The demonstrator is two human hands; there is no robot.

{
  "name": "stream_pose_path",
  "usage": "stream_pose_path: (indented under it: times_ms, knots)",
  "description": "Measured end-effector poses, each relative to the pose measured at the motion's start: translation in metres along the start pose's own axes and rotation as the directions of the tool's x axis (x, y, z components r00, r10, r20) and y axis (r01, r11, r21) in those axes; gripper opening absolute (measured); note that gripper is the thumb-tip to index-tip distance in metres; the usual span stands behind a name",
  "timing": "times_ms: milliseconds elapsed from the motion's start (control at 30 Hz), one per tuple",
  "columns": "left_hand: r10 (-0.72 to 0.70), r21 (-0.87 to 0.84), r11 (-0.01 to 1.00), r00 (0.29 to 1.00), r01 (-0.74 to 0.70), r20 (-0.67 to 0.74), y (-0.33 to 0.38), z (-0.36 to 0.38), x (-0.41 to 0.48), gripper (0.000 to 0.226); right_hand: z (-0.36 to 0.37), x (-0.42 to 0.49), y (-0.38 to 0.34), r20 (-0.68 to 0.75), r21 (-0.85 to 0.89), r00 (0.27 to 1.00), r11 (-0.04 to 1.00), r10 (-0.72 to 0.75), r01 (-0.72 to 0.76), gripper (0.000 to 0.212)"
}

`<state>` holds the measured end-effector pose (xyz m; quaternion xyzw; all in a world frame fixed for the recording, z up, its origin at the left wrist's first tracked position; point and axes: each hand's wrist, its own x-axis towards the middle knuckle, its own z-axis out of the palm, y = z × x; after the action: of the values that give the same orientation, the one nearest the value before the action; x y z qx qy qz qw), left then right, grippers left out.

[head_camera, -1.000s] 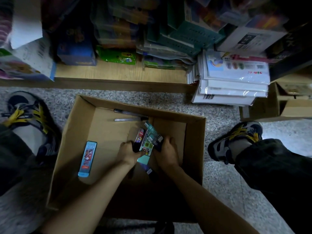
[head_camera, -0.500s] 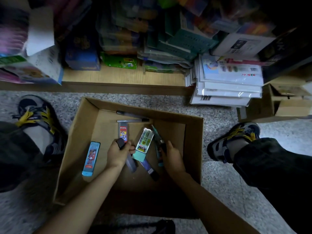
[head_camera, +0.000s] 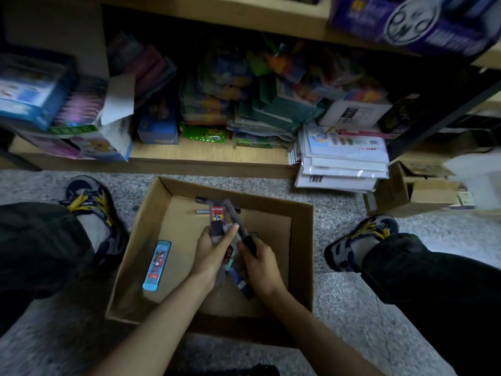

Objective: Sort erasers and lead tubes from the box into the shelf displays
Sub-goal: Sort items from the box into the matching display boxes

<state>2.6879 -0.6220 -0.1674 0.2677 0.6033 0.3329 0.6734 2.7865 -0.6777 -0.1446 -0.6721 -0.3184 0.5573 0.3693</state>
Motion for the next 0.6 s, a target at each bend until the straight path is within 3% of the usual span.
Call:
stream_pose_path:
  times_ms: [167, 267, 400, 600]
  knots:
    - [0.048, -0.16, 0.987, 0.993, -0.031, 0.105, 0.031, -0.007, -0.024, 0.015, -0.001, -0.024, -0.04, 0.027, 0.089, 0.998, 0.994, -0.063, 0.061, 0.023]
    - [0.088, -0.163, 0.984, 0.993, -0.074, 0.081, 0.057, -0.002, -0.036, 0.013, -0.013, -0.036, -0.063, -0.006, -0.193, 0.982, 0.963, -0.19, 0.186, 0.029]
    - [0.293, -0.081, 0.954, 0.955, -0.289, 0.049, 0.107, 0.008, -0.056, 0.01, -0.041, -0.054, -0.105, -0.086, -0.319, 0.888, 0.857, -0.452, 0.405, 0.043]
    - [0.445, -0.06, 0.895, 0.884, -0.441, 0.14, 0.178, 0.023, -0.095, 0.011, -0.089, -0.09, -0.176, -0.048, -0.365, 0.762, 0.722, -0.645, 0.588, 0.025]
